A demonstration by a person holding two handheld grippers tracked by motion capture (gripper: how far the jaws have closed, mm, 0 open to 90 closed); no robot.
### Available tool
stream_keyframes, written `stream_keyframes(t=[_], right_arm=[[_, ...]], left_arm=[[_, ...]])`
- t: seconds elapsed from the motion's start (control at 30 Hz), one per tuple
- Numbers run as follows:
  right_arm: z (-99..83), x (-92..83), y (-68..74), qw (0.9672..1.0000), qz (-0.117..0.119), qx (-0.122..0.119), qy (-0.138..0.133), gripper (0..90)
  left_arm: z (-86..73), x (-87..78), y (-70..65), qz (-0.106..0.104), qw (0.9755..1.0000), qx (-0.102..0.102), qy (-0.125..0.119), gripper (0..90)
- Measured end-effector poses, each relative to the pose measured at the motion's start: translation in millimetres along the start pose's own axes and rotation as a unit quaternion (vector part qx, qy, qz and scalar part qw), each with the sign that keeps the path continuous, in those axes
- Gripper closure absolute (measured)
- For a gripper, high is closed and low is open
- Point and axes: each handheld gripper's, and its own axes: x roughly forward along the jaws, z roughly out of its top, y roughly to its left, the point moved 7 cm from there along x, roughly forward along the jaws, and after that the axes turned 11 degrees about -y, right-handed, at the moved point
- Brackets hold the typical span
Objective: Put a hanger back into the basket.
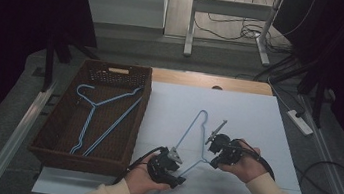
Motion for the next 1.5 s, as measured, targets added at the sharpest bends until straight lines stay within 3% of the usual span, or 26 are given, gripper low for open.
stream_keyframes(t=[0.17,0.43,0.63,0.77,0.97,1.07,1.17,1.27,1.3,1.33,1.37,1.4,1.43,1.5], right_arm=[[1.1,-1.0,0.5,1.0000,0.000,0.000,-0.003,86.7],[1.6,-2.4,0.6,1.0000,0.001,-0.001,-0.004,86.7],[1.1,-2.4,0.5,1.0000,0.003,0.000,-0.008,86.7],[1.6,-3.9,0.7,0.9998,0.003,0.005,-0.017,86.5],[2.8,-11.0,2.0,0.9973,0.004,0.007,-0.073,83.8],[5.0,-17.5,0.0,0.9936,-0.007,0.014,-0.112,73.1],[10.3,-28.9,-2.0,0.9837,-0.014,0.020,-0.178,59.1],[14.1,-42.9,-5.1,0.9690,-0.019,0.026,-0.245,49.2],[15.4,-49.2,-6.4,0.9607,-0.019,0.035,-0.275,46.0],[15.9,-53.0,-7.6,0.9548,-0.021,0.040,-0.294,44.4],[16.2,-59.3,-9.3,0.9441,-0.025,0.050,-0.325,42.1],[15.7,-63.3,-10.3,0.9365,-0.025,0.057,-0.345,40.4],[14.7,-66.9,-11.0,0.9300,-0.025,0.062,-0.361,39.1],[11.7,-70.9,-12.2,0.9218,-0.024,0.069,-0.381,36.7]], left_arm=[[-0.6,0.9,-1.0,-0.012,0.9999,-0.005,0.003,65.8],[-1.3,3.1,-3.0,-0.027,0.9995,-0.012,0.008,80.5],[-1.4,3.0,-2.6,-0.030,0.9993,-0.019,0.010,82.6],[-0.8,0.9,-0.2,-0.020,0.9994,-0.029,0.006,84.0],[1.3,-4.9,7.5,-0.007,0.9989,-0.046,-0.011,86.5],[2.2,-6.1,7.9,-0.002,0.9988,-0.046,-0.017,86.5],[2.9,-7.7,8.7,0.001,0.9987,-0.046,-0.023,86.5],[4.7,-10.7,10.4,0.006,0.9980,-0.051,-0.035,86.5],[5.0,-11.6,11.0,0.006,0.9979,-0.052,-0.037,86.6],[5.8,-12.7,11.5,0.008,0.9975,-0.055,-0.044,86.6],[6.2,-13.8,12.0,0.010,0.9973,-0.055,-0.046,86.6],[6.6,-14.6,12.3,0.011,0.9971,-0.056,-0.049,86.6],[6.8,-15.0,12.6,0.012,0.9970,-0.057,-0.051,86.6],[7.2,-15.7,13.2,0.014,0.9968,-0.057,-0.055,86.6]])
